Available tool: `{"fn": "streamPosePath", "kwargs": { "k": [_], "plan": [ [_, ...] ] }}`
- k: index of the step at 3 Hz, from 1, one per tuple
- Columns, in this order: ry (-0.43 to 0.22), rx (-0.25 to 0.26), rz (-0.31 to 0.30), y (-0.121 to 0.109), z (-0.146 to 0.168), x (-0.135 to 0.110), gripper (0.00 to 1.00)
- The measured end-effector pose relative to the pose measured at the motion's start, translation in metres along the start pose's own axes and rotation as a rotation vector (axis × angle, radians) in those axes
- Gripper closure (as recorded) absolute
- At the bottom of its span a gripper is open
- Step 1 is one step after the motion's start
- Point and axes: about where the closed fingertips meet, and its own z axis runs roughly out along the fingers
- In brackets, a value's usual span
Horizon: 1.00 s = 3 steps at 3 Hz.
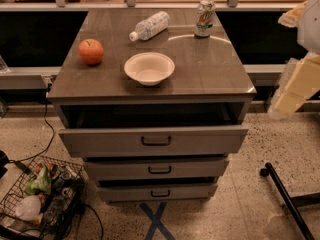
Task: Place 7up can into paper bowl
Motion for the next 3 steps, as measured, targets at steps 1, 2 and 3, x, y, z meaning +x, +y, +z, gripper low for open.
{"fn": "streamPosePath", "kwargs": {
  "k": [1, 2, 3],
  "plan": [
    [-0.031, 0.102, 0.089, -0.037, 0.028, 0.010, 0.00],
    [-0.064, 0.192, 0.224, -0.069, 0.060, 0.029, 0.00],
    [-0.116, 0.302, 0.378, -0.113, 0.091, 0.045, 0.00]
  ]
}}
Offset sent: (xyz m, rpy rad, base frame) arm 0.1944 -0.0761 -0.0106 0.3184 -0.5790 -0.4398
